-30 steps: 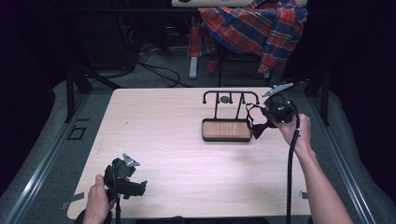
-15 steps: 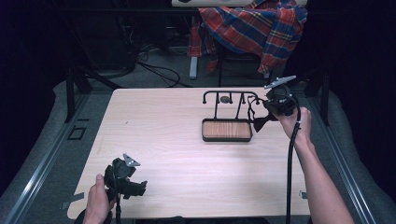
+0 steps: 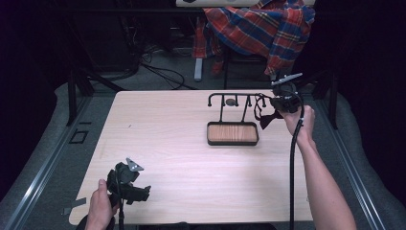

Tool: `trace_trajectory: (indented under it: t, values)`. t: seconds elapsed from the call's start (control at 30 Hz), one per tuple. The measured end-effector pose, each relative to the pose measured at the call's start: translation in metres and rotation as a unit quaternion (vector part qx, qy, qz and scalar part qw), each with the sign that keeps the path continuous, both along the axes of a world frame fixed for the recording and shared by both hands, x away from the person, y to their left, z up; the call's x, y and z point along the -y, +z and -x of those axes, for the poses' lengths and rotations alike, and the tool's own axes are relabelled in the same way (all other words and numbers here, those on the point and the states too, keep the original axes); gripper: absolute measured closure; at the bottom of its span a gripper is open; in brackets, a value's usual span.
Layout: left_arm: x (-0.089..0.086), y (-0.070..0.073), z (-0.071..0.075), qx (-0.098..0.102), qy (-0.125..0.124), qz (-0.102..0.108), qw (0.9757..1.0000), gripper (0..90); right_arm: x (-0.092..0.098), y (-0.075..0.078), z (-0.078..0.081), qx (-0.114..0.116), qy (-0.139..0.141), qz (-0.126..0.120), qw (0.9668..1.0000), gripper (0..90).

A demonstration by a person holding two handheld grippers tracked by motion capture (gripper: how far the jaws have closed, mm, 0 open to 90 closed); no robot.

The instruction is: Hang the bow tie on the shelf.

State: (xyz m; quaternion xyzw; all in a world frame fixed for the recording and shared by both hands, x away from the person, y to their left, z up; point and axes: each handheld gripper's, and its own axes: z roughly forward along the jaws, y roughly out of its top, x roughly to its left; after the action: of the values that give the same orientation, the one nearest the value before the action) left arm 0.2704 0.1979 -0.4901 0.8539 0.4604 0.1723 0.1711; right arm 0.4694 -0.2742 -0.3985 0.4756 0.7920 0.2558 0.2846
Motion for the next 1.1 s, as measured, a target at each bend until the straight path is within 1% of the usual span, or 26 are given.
trace_trajectory:
  t: [0.03,0.1,0.17,0.2,0.3,0.33,0.57,0.6,0.67,0.73,0.77,0.87,0.93,1.0,1.03,1.1]
  values:
    - [0.000,0.000,0.000,0.000,-0.001,-0.002,1.0000,16.0,0.000,-0.005,-0.004,-0.006,-0.003,-0.007,0.9999,89.1]
    - [0.000,0.000,0.001,0.002,0.000,-0.003,1.0000,16.0,0.001,-0.010,-0.007,-0.002,-0.007,-0.015,0.9999,89.1]
    - [0.000,0.000,0.001,0.002,-0.001,-0.001,1.0000,16.0,0.003,-0.014,-0.010,-0.012,-0.011,-0.029,0.9995,89.1]
    - [0.000,0.000,0.000,0.001,-0.001,-0.003,1.0000,16.0,0.003,-0.016,-0.012,-0.013,-0.011,-0.033,0.9993,89.0]
    - [0.001,0.000,0.001,0.002,-0.001,-0.003,1.0000,16.0,0.004,-0.019,-0.014,-0.018,-0.012,-0.038,0.9990,89.0]
    - [0.001,0.000,0.000,0.000,-0.001,-0.003,1.0000,16.0,0.005,-0.022,-0.015,-0.023,-0.014,-0.045,0.9986,88.9]
    - [0.001,0.000,0.001,0.000,-0.001,-0.003,1.0000,16.0,0.011,-0.035,-0.017,-0.041,-0.018,-0.073,0.9963,88.5]
    - [0.001,0.000,0.001,0.001,-0.002,-0.003,1.0000,16.0,0.011,-0.035,-0.017,-0.041,-0.018,-0.073,0.9963,88.5]
    - [0.001,0.000,0.001,0.001,-0.002,-0.003,1.0000,16.0,0.012,-0.041,-0.016,-0.050,-0.015,-0.084,0.9951,88.3]
    - [0.001,0.000,0.001,0.001,-0.002,-0.003,1.0000,16.0,0.013,-0.042,-0.016,-0.054,-0.014,-0.084,0.9949,88.2]
    - [0.001,0.000,0.001,0.002,-0.002,-0.004,1.0000,16.0,0.014,-0.045,-0.016,-0.058,-0.012,-0.096,0.9936,87.8]
    - [0.001,0.000,0.001,-0.001,-0.003,-0.004,1.0000,16.0,0.014,-0.048,-0.015,-0.063,-0.010,-0.097,0.9932,87.5]
    - [0.001,0.000,0.001,0.000,-0.003,-0.004,1.0000,16.0,0.015,-0.051,-0.015,-0.072,-0.007,-0.103,0.9920,86.4]
    - [0.001,0.000,0.001,0.001,-0.003,-0.004,1.0000,16.0,0.015,-0.052,-0.015,-0.075,-0.006,-0.104,0.9917,85.7]
    - [0.001,0.000,0.001,0.001,-0.002,-0.004,1.0000,16.0,0.015,-0.055,-0.015,-0.082,0.002,-0.109,0.9906,84.4]
    - [0.001,0.000,0.001,0.001,-0.003,-0.003,1.0000,16.0,0.015,-0.056,-0.015,-0.084,0.004,-0.110,0.9904,83.4]
